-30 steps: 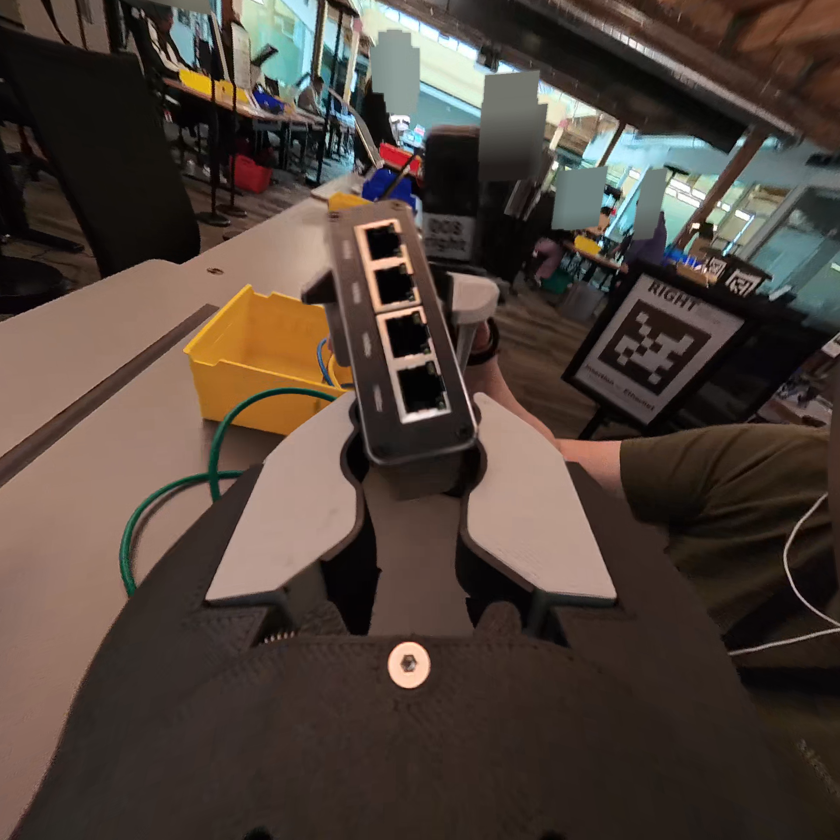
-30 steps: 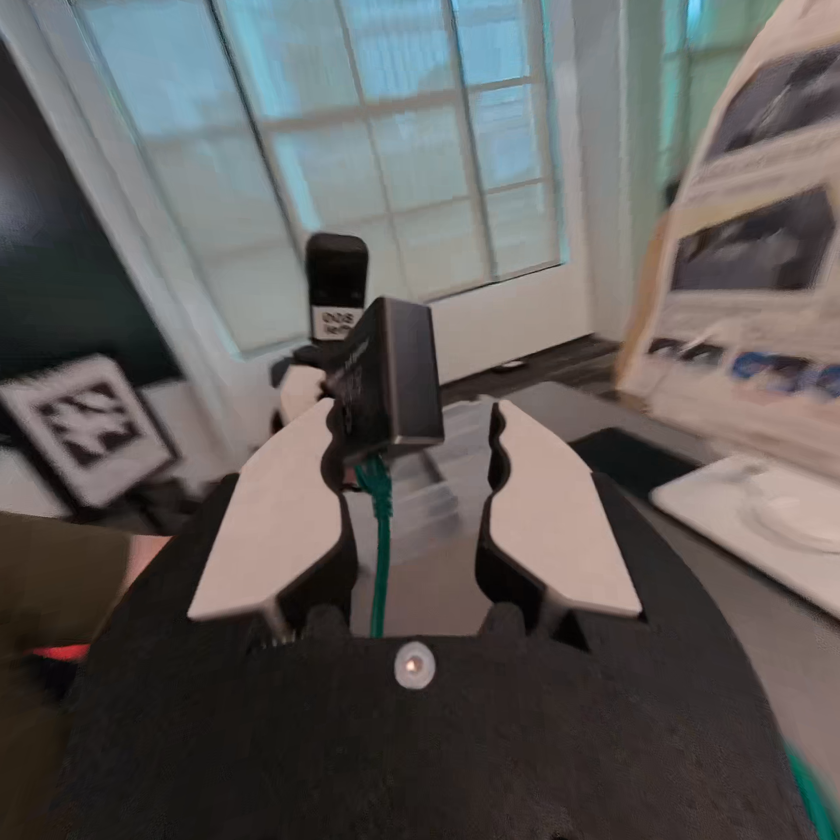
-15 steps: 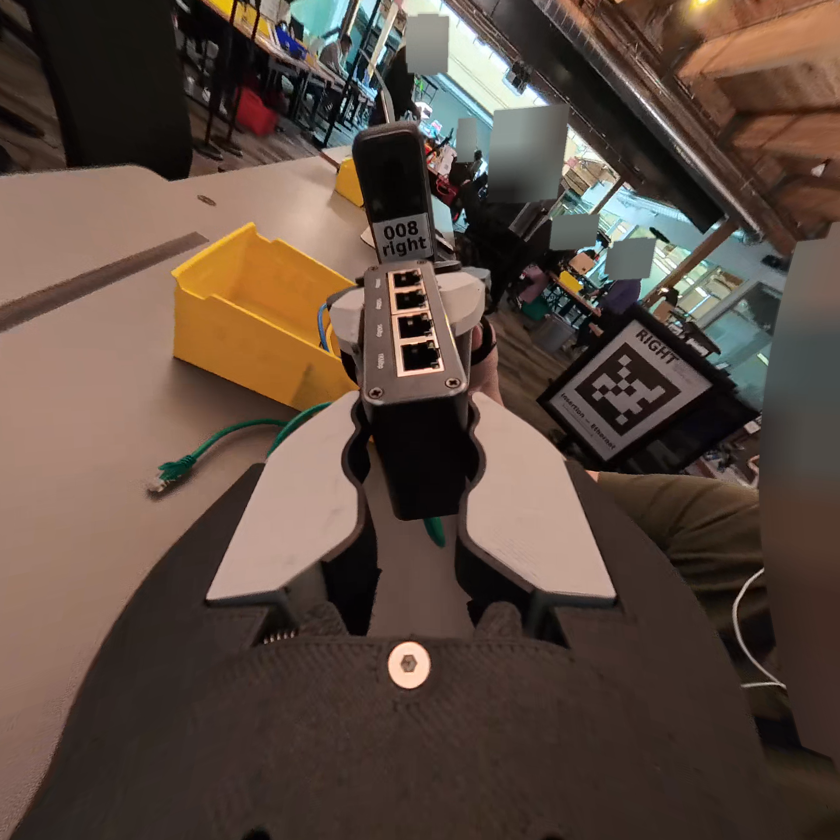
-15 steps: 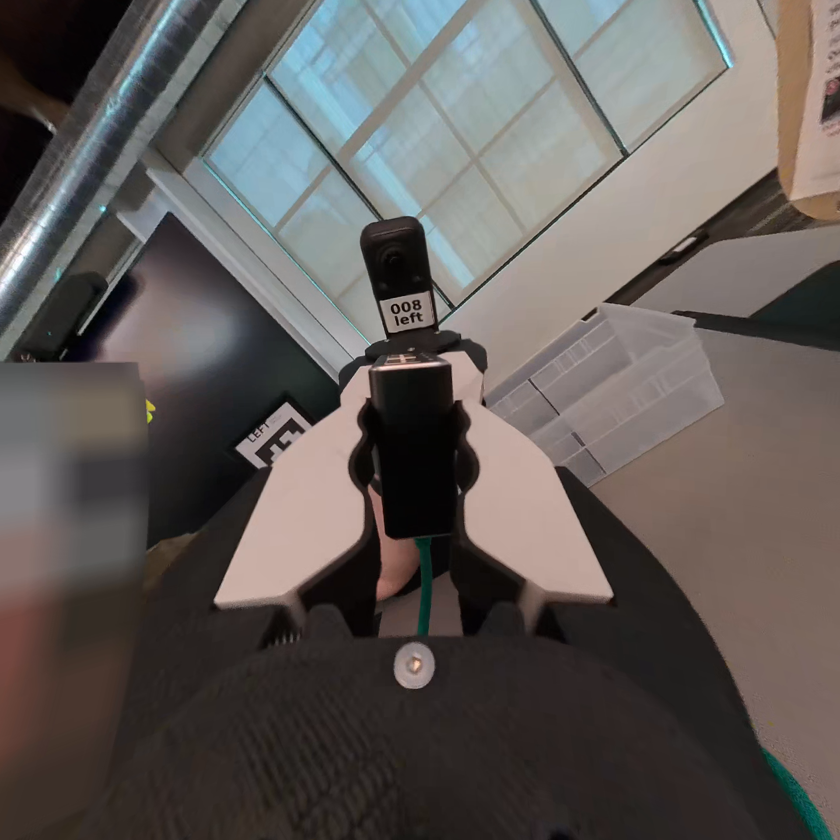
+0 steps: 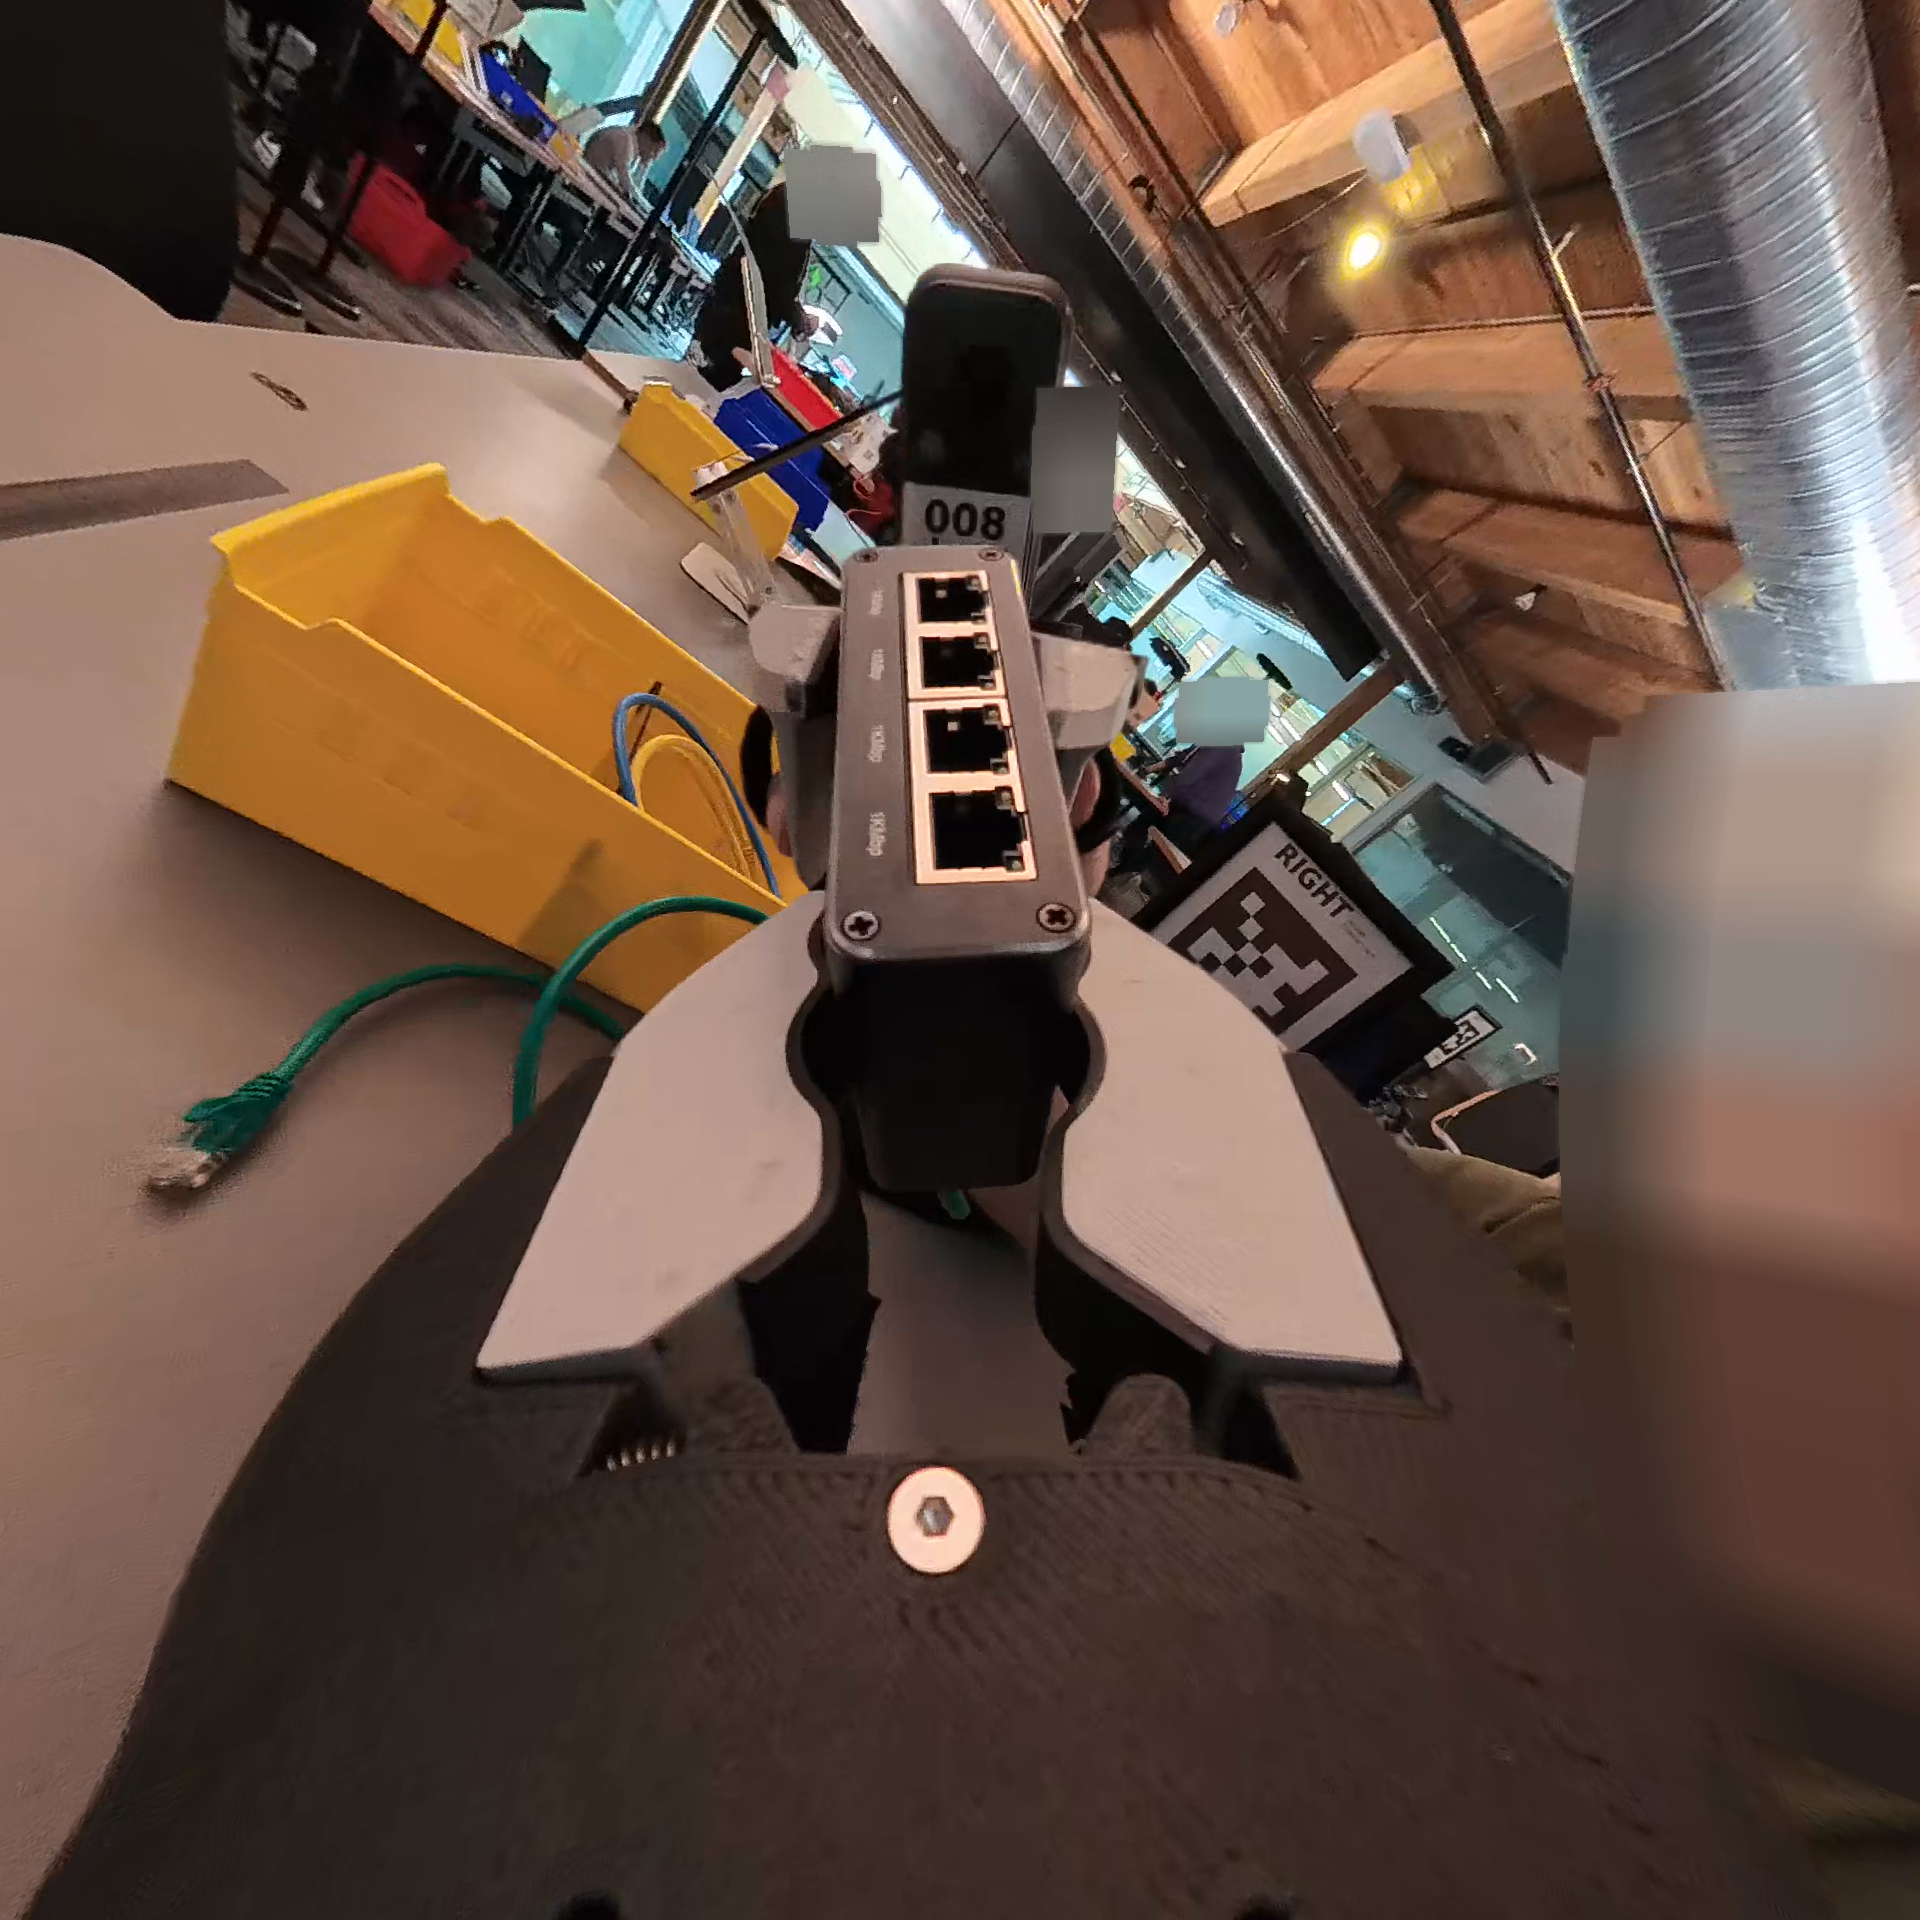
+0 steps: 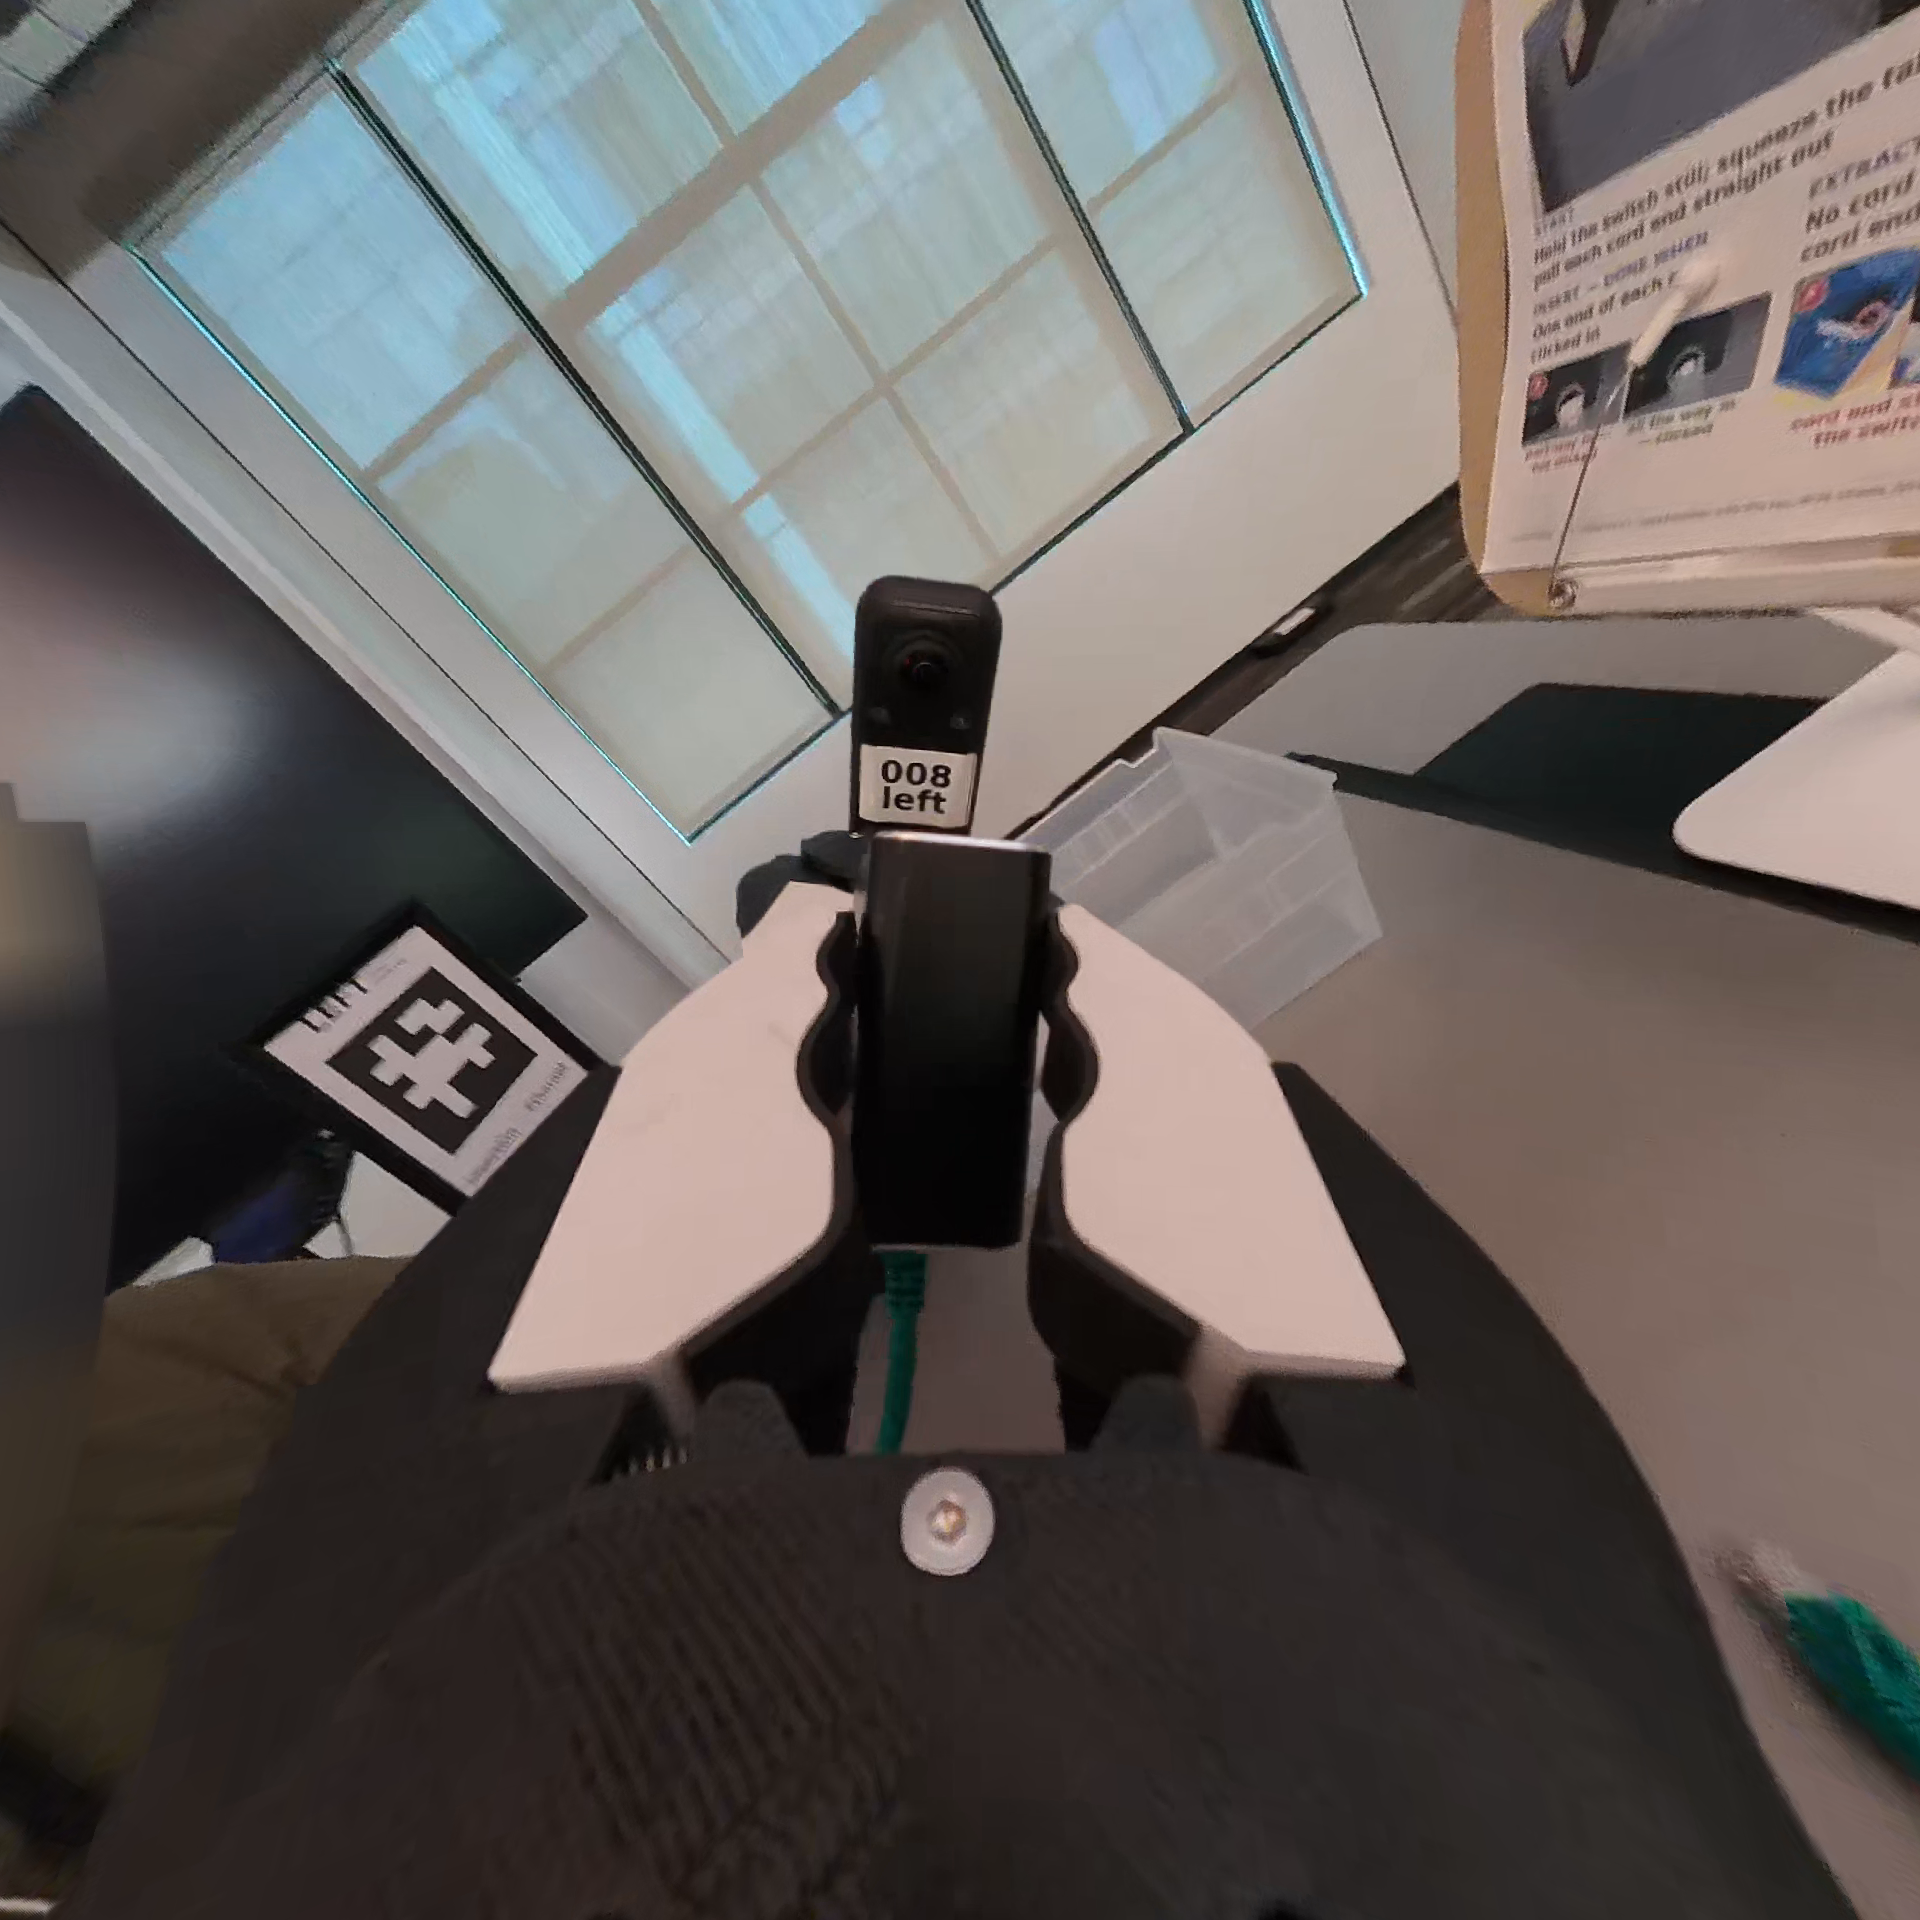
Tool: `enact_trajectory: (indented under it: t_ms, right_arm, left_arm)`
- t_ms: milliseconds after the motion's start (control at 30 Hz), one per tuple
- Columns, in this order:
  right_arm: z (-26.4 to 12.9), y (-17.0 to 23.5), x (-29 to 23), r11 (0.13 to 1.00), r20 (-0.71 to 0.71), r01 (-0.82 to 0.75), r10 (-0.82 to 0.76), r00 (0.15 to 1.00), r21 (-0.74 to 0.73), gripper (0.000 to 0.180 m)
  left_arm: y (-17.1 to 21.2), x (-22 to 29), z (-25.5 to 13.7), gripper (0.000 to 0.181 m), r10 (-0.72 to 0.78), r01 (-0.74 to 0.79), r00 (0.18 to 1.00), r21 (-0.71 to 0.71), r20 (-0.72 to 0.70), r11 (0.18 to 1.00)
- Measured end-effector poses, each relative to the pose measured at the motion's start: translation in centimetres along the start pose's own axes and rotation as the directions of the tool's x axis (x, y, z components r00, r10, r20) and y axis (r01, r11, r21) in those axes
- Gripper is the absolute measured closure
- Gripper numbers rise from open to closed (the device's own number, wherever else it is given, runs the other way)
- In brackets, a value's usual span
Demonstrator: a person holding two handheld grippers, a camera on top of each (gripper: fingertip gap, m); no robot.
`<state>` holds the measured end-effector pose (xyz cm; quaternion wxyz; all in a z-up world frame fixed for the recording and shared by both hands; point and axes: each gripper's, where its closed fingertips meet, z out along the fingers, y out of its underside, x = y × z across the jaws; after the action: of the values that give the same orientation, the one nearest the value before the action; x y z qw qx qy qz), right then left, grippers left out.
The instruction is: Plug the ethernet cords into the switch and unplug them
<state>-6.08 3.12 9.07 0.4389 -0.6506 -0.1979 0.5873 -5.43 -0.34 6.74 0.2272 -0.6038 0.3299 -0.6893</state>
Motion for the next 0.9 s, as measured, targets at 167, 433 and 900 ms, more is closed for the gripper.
enact_trajectory:
  t_ms: [167, 433, 900]
  right_arm:
    - [0.1, 0.1, 0.5, 0.993, 0.047, -0.112, 0.11, 0.993, 0.03, 0.144]
    - [0.0, -1.5, 0.3, 0.962, -0.087, 0.262, -0.255, 0.963, 0.082, 0.138]
    - [-1.3, 0.3, -6.9, -0.365, -0.133, 0.81, -0.873, -0.469, -0.459, 0.142]
  left_arm:
    - [0.4, -0.5, 0.2, 0.145, 0.025, -0.024, 0.999, -0.008, 0.026, 1.0]
    - [-0.8, -0.3, -0.5, 0.145, -0.1, 0.109, 0.99, 0.096, -0.097, 0.989]
    - [-3.8, -1.2, -4.2, 0.145, -0.153, 0.167, 0.986, 0.315, -0.069, 0.934]
